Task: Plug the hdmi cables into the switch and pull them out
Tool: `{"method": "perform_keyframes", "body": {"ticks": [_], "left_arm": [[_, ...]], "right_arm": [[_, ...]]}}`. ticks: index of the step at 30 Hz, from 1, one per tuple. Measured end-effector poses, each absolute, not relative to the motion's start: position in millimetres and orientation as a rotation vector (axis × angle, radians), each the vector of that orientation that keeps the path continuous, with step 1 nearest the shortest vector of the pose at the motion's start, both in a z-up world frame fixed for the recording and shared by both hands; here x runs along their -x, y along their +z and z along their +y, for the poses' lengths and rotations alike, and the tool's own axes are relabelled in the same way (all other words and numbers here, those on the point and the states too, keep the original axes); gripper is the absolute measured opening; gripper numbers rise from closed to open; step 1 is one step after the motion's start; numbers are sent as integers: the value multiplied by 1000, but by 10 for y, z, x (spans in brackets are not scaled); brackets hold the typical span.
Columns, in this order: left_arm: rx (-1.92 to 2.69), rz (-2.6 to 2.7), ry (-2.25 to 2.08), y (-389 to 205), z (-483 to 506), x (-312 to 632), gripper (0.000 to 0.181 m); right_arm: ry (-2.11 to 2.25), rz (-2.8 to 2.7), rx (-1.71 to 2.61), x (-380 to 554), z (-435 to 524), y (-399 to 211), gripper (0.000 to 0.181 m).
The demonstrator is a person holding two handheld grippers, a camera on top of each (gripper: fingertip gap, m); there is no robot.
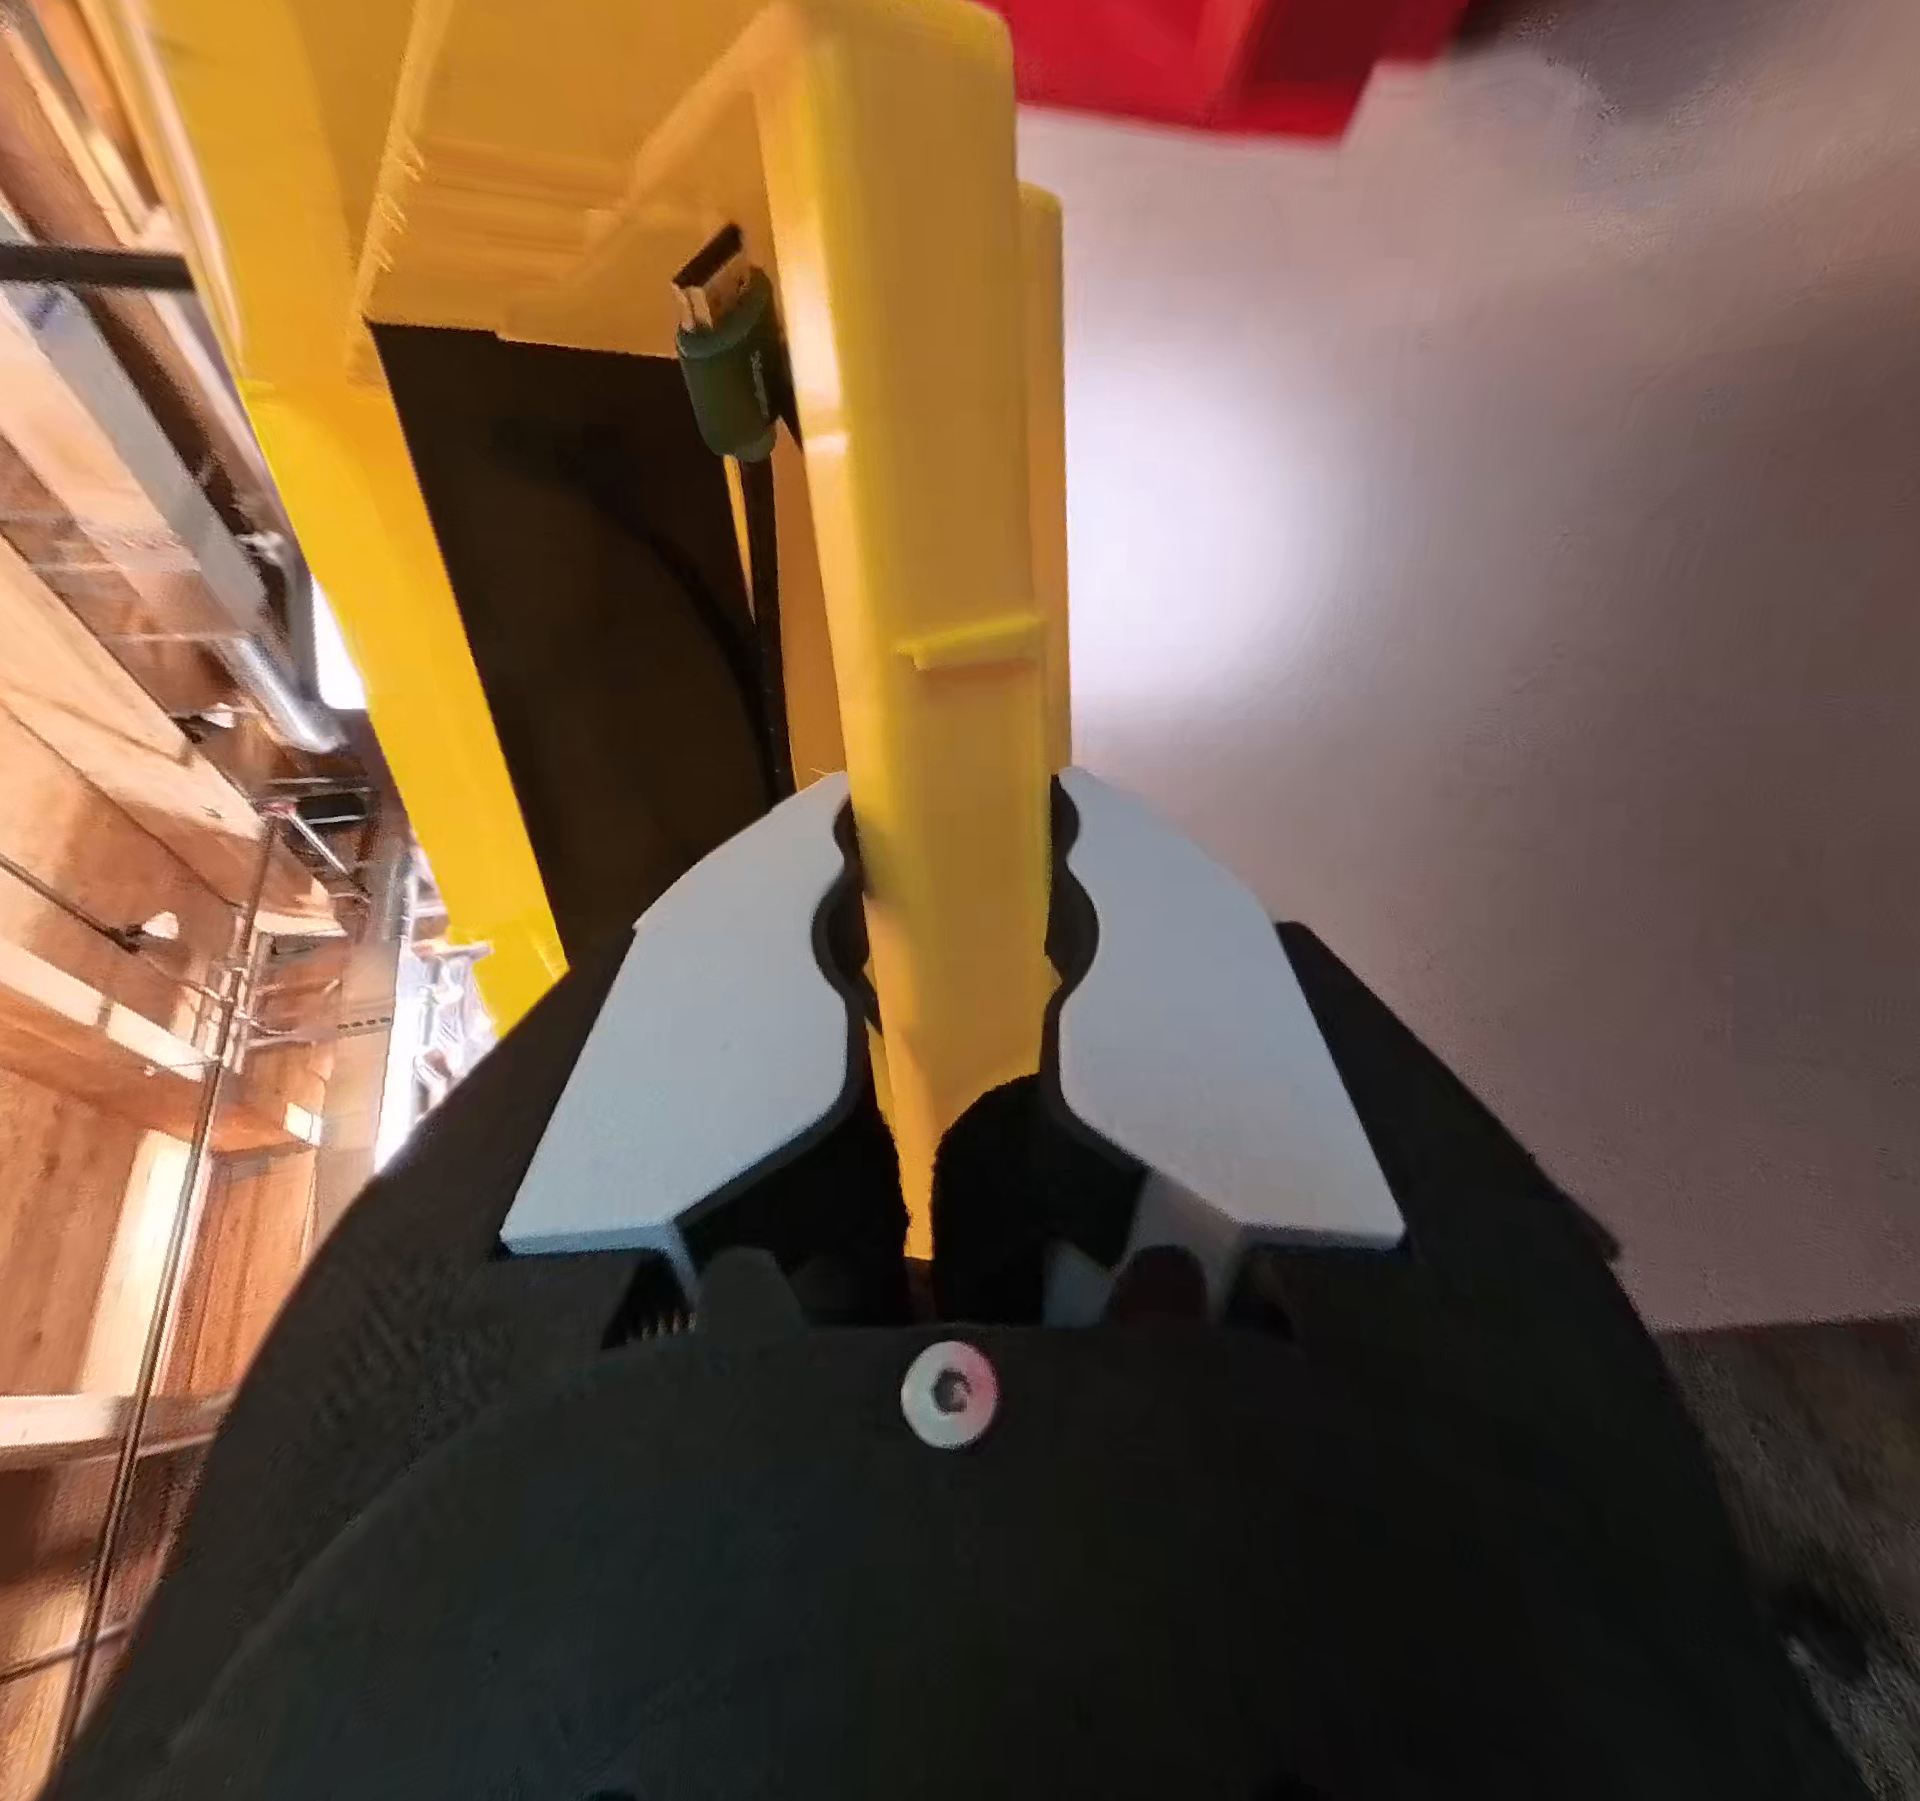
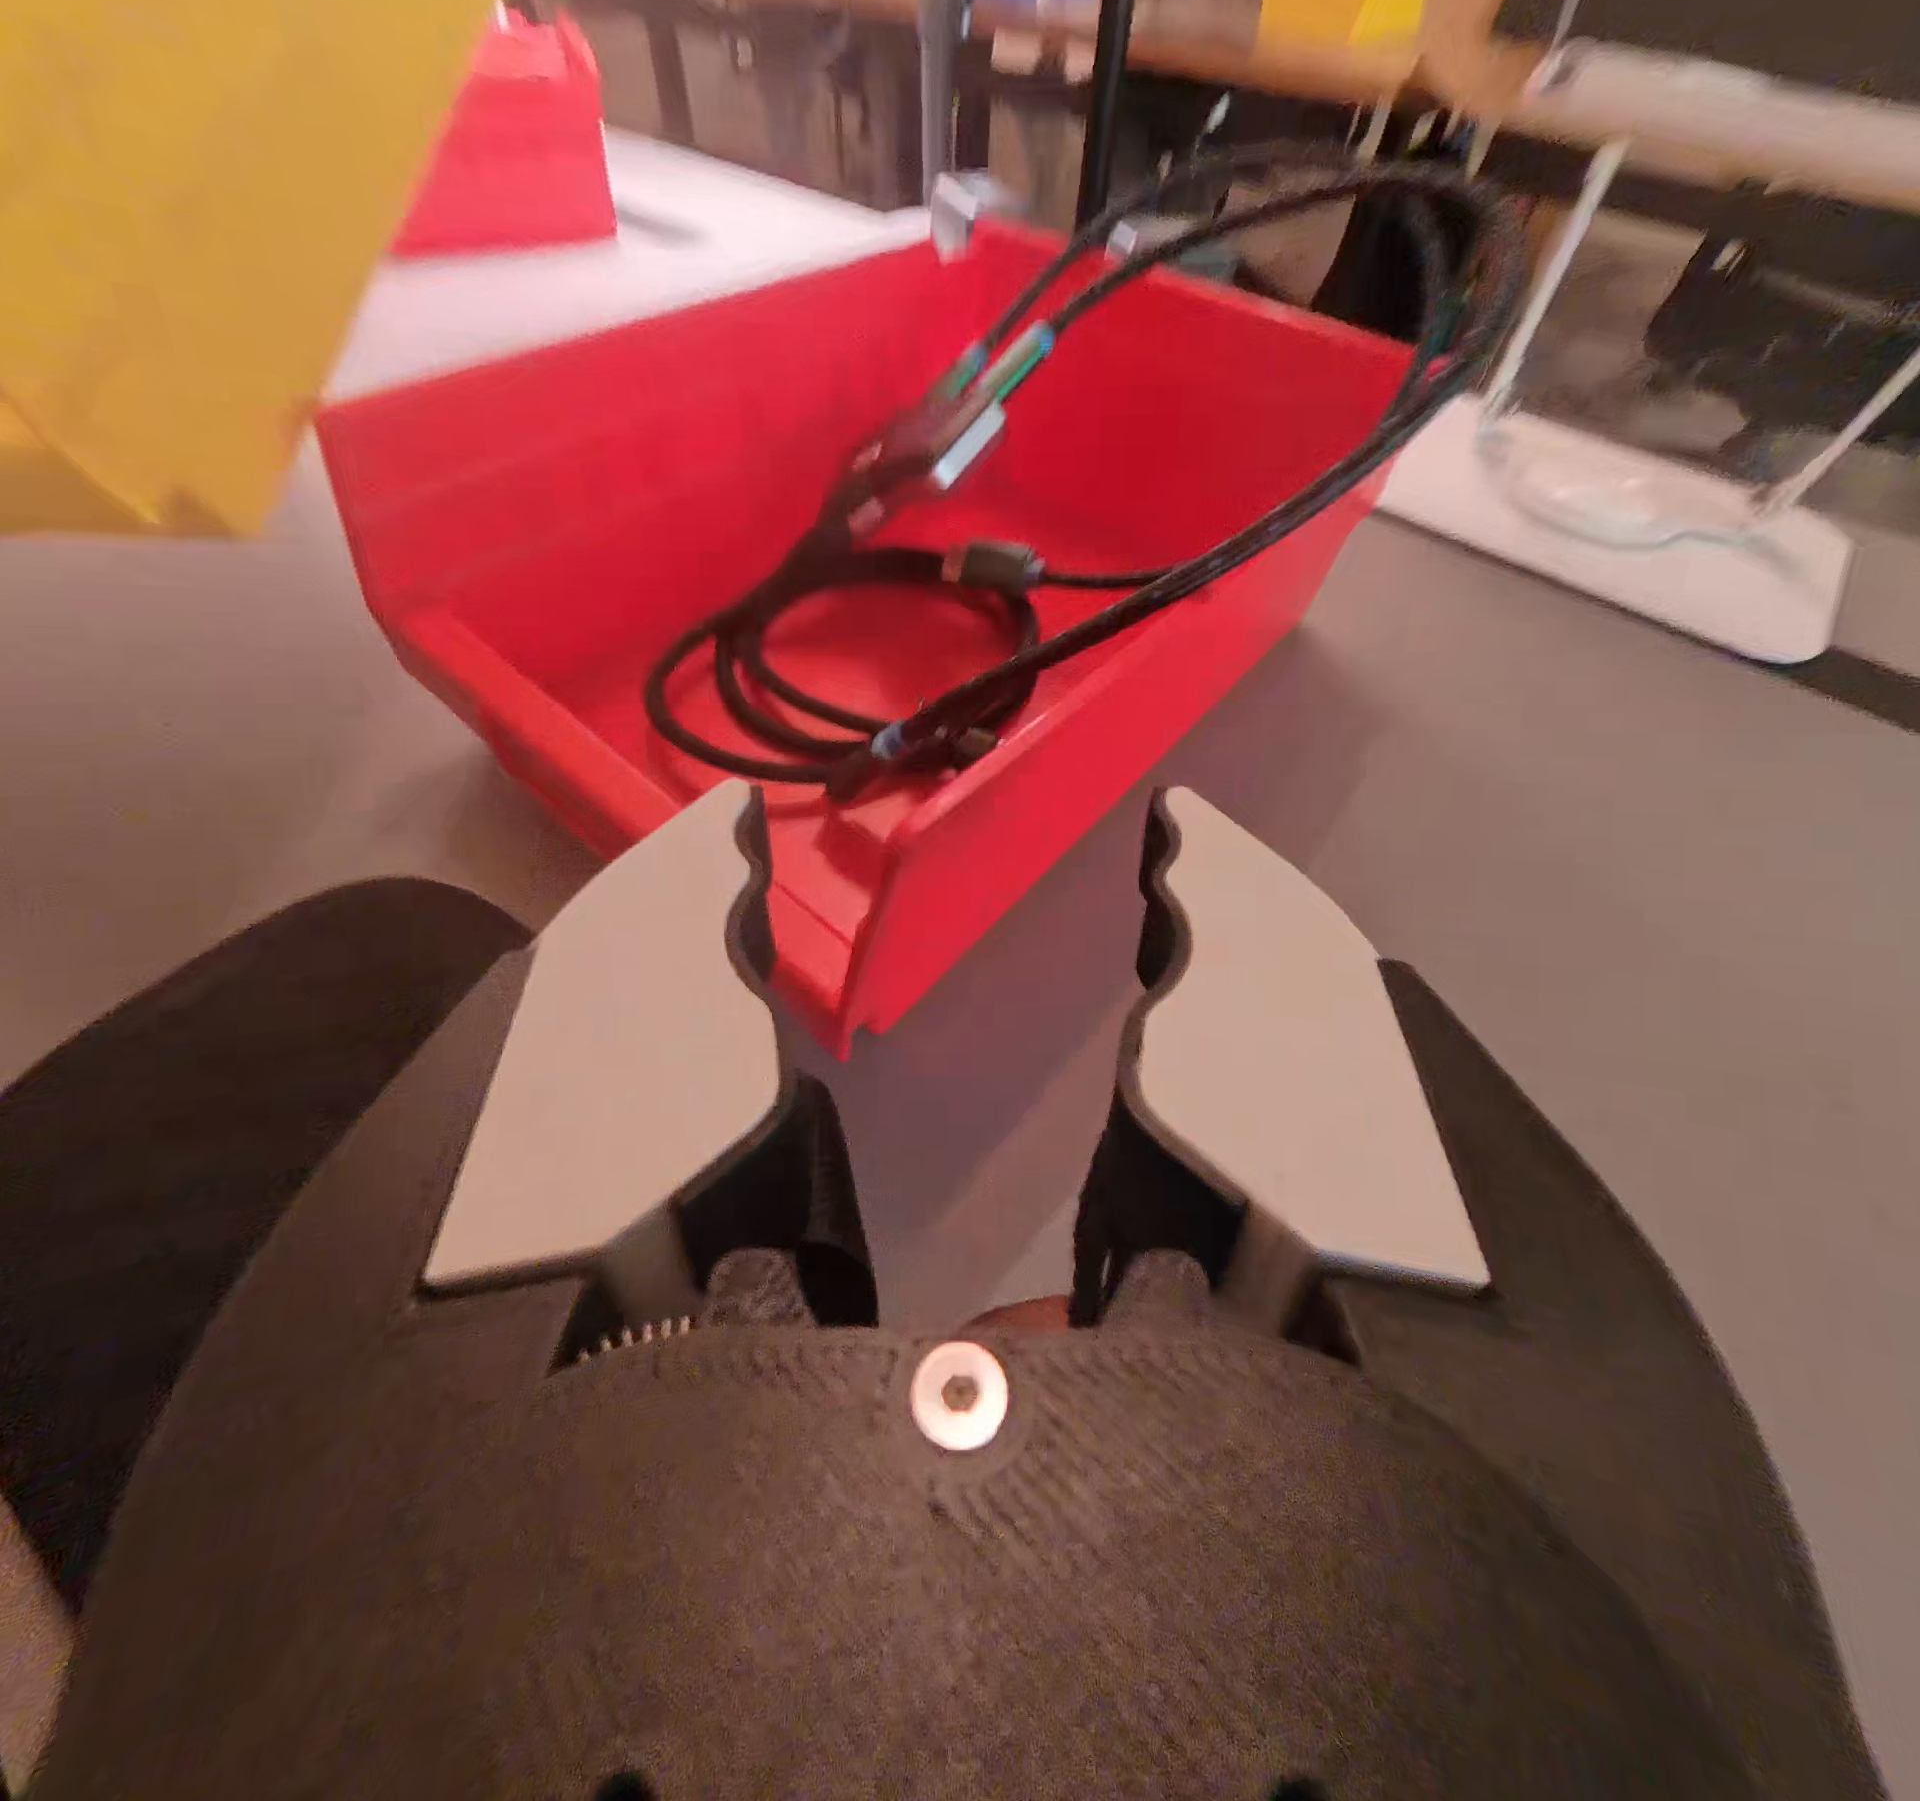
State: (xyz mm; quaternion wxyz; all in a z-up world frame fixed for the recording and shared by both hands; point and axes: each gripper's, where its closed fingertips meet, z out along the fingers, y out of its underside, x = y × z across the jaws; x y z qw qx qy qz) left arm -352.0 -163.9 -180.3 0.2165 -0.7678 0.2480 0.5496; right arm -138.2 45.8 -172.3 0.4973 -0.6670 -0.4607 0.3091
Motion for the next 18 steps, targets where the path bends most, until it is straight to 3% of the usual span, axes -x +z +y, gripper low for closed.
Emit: {"method": "perform_keyframes", "body": {"ticks": [3,6,8,18], "left_arm": [[2171,671,1526,-1917,-1731,3647,31],[2194,694,1518,-2043,-1743,3685,31],[2215,703,1493,-2133,-1731,3689,31],[2257,802,1360,-2453,-1448,3479,34]], "right_arm": [[664,-1191,1697,1532,469,-1945,61],[498,-1209,1690,1503,623,-2017,26],[327,-1191,1697,1365,811,-2034,13],[213,-1039,1884,573,1405,-2021,12]]}}
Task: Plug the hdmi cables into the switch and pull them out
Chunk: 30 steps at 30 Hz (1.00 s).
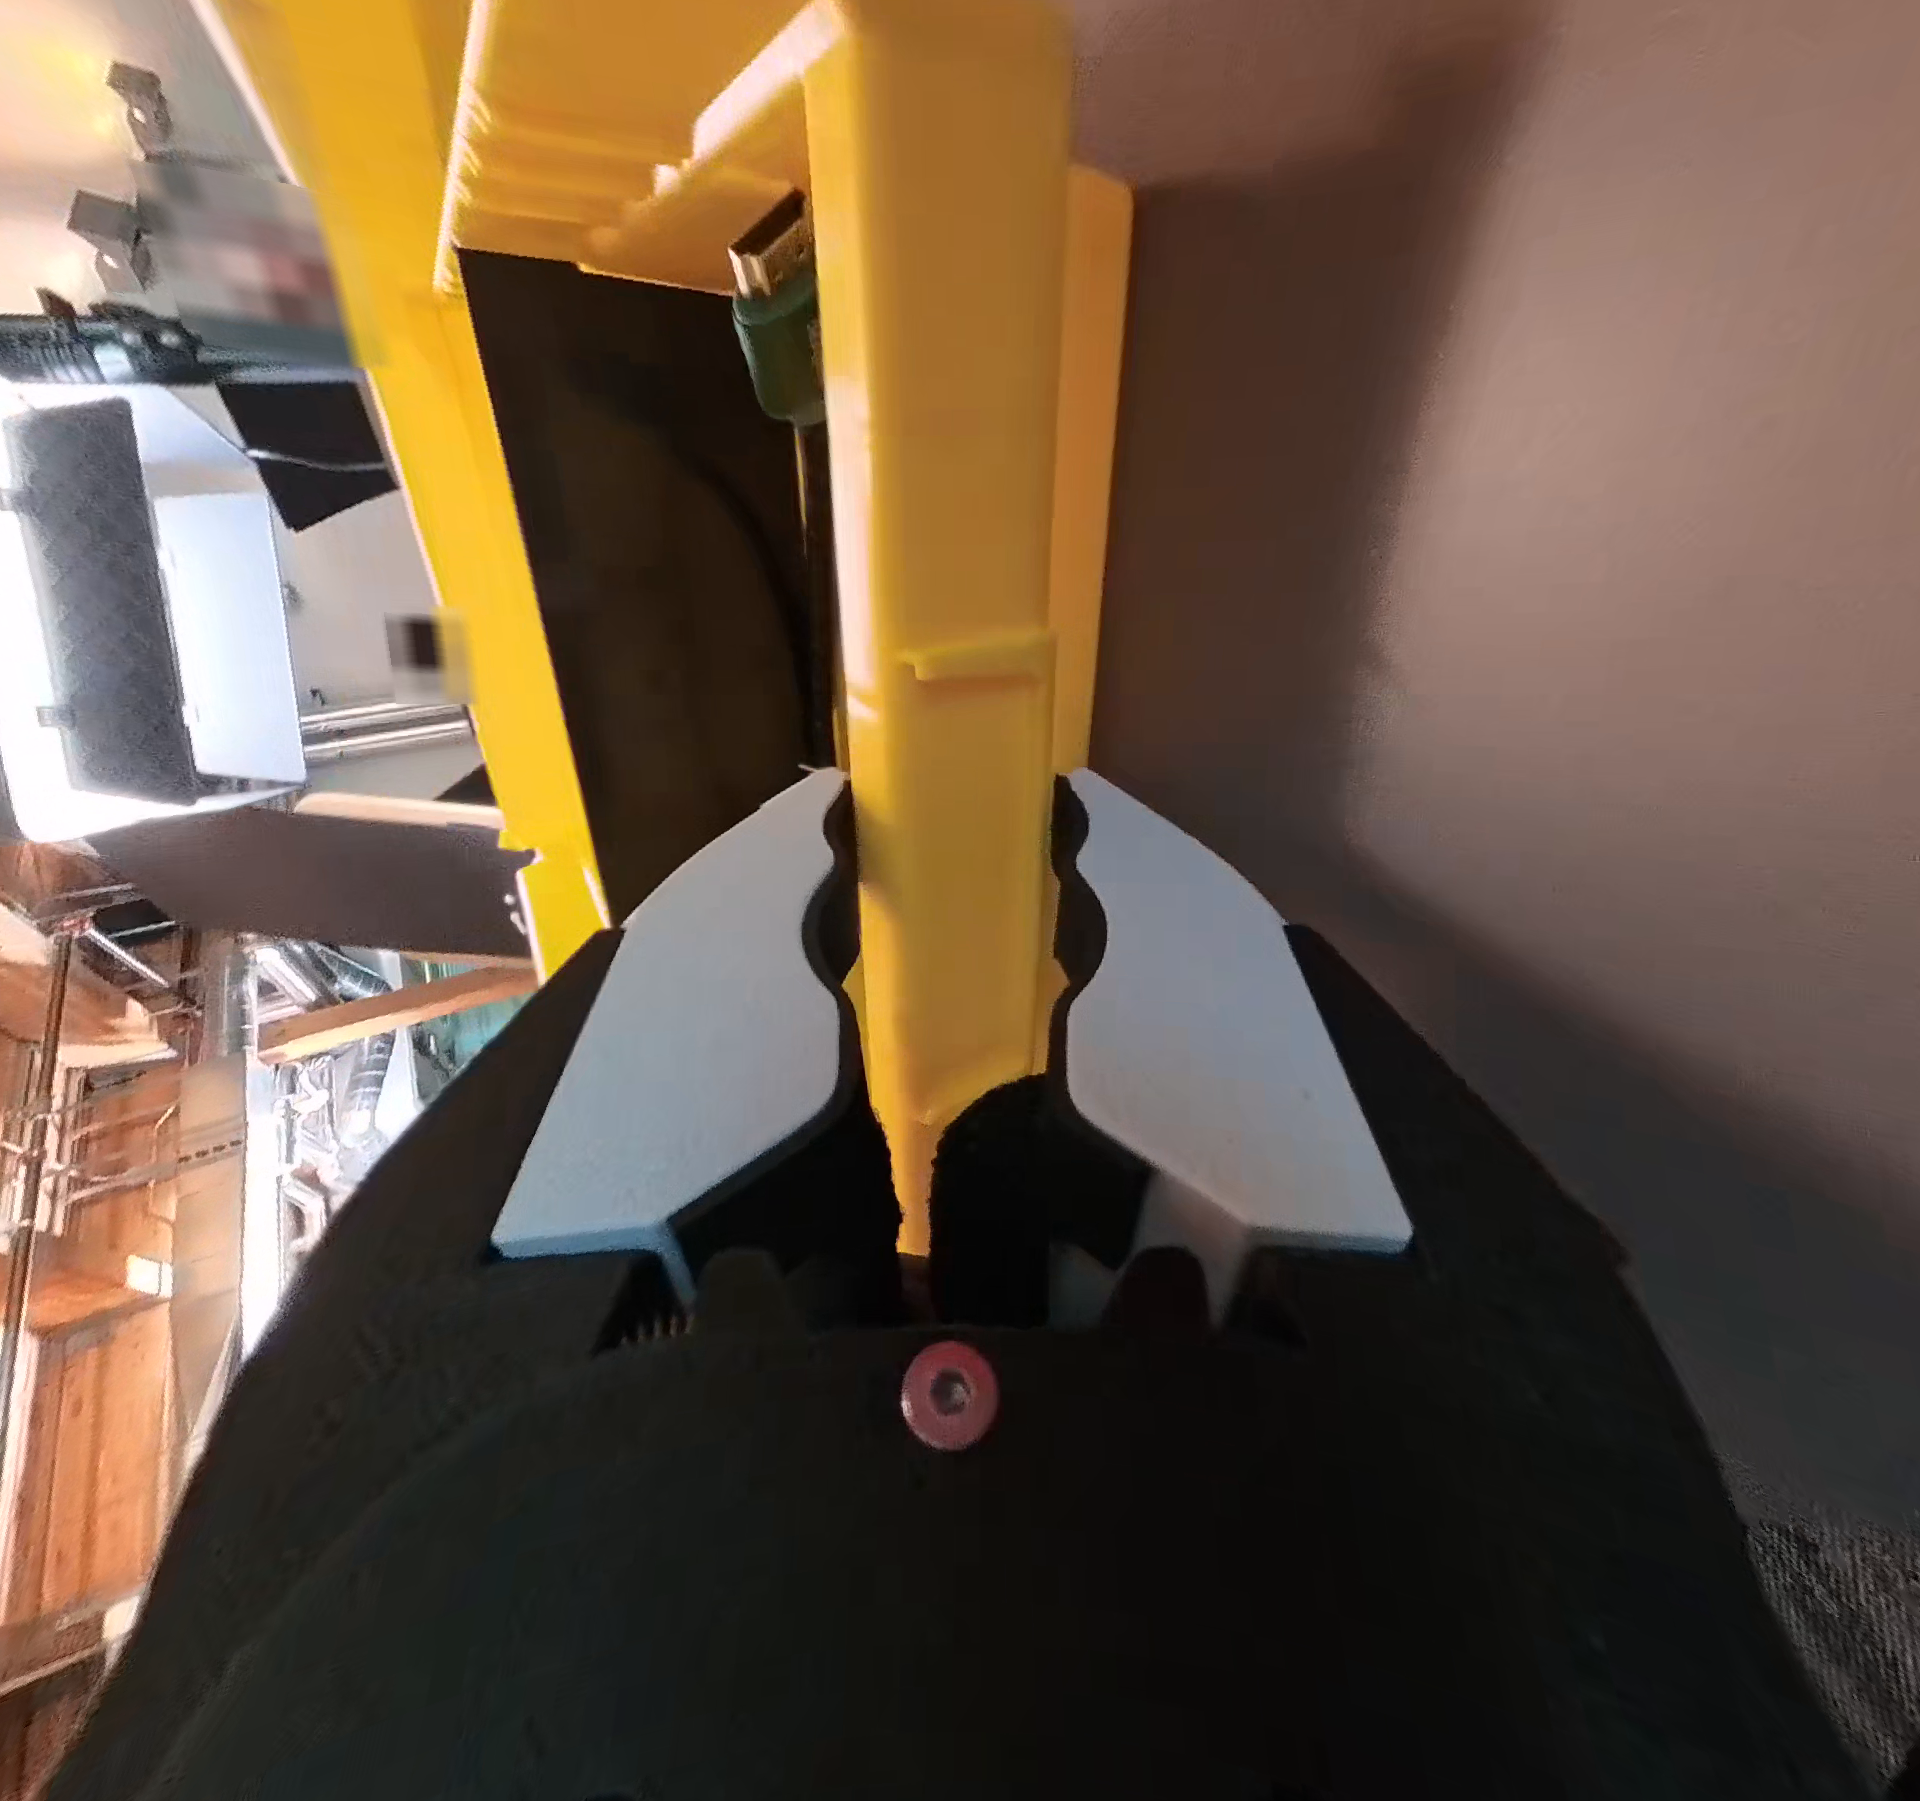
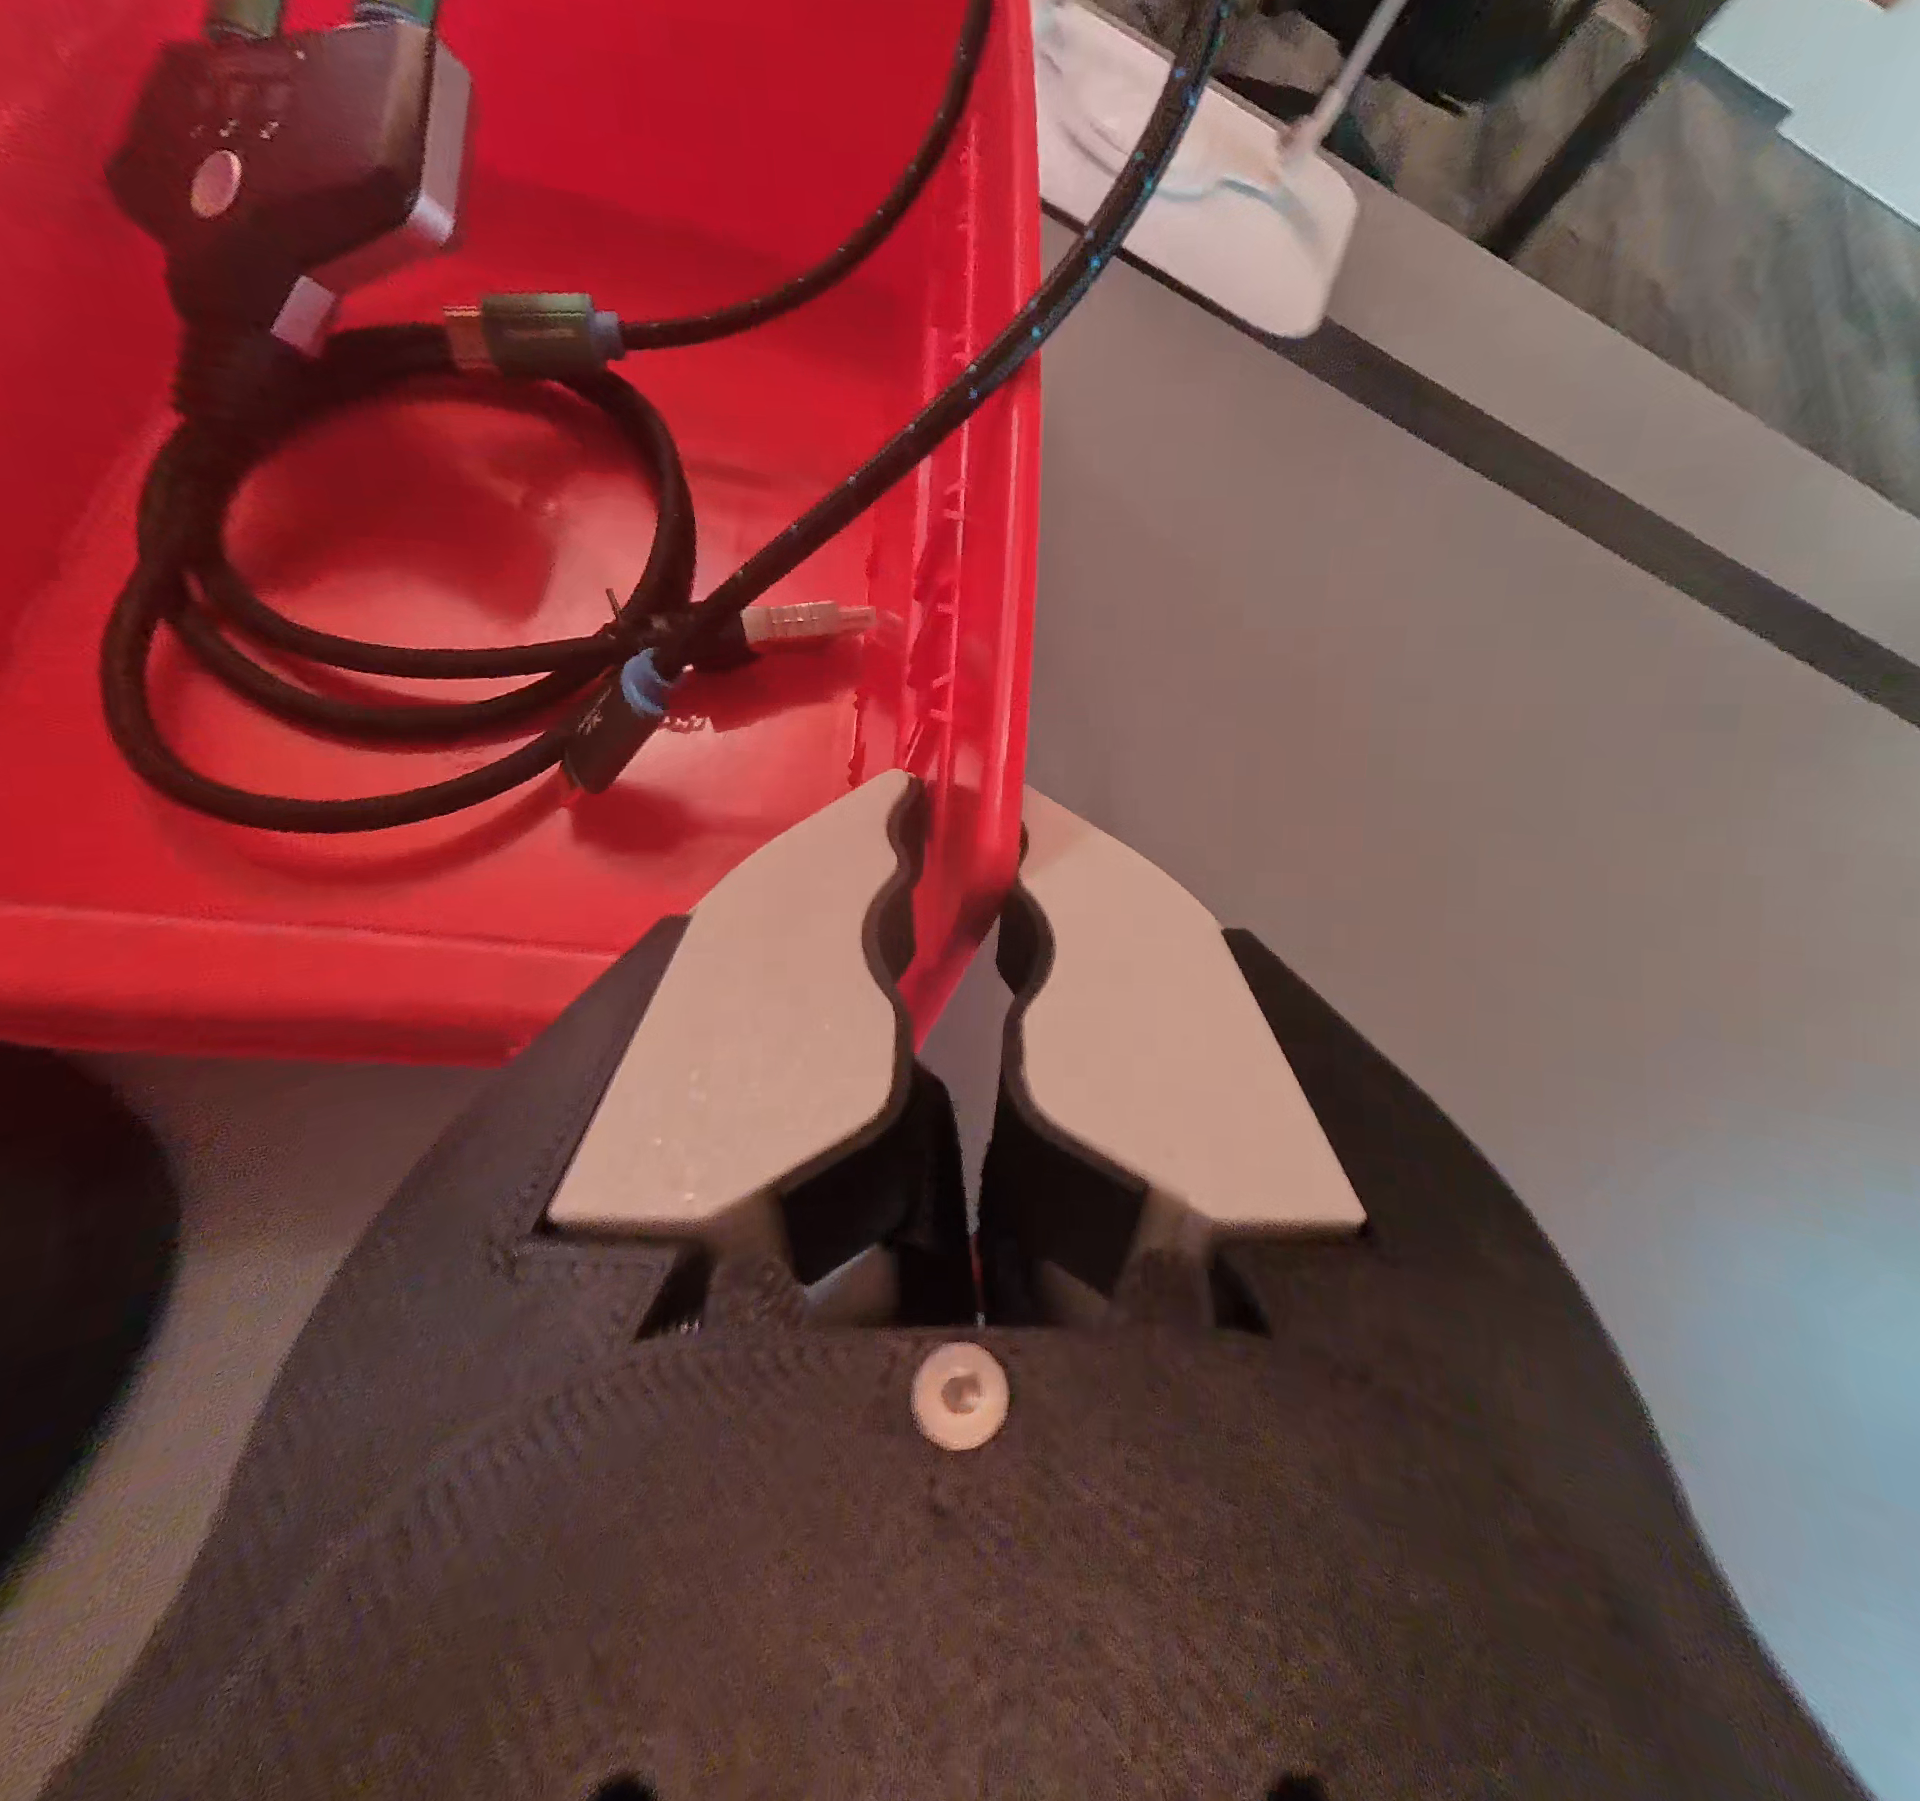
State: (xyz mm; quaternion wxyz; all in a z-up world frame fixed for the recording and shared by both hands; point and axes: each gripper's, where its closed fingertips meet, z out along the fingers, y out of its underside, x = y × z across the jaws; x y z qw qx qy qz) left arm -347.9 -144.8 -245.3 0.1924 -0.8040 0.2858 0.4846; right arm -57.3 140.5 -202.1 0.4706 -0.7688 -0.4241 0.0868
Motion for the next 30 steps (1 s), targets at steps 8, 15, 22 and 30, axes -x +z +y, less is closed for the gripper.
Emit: {"method": "perform_keyframes", "body": {"ticks": [8,15,22,30], "left_arm": [[2153,863,1416,-2303,-1145,3383,31],[2115,899,1450,-2377,-1097,3408,31],[2093,876,1429,-2385,-1188,3445,31],[2061,920,1397,-2383,-1279,3494,32]], "right_arm": [[173,-799,2051,-555,1860,-2077,13],[86,-547,2111,-1758,2113,-2100,13],[-53,-339,2117,-2886,2131,-2097,12],[-158,-186,2101,-3784,2159,-2085,14]]}}
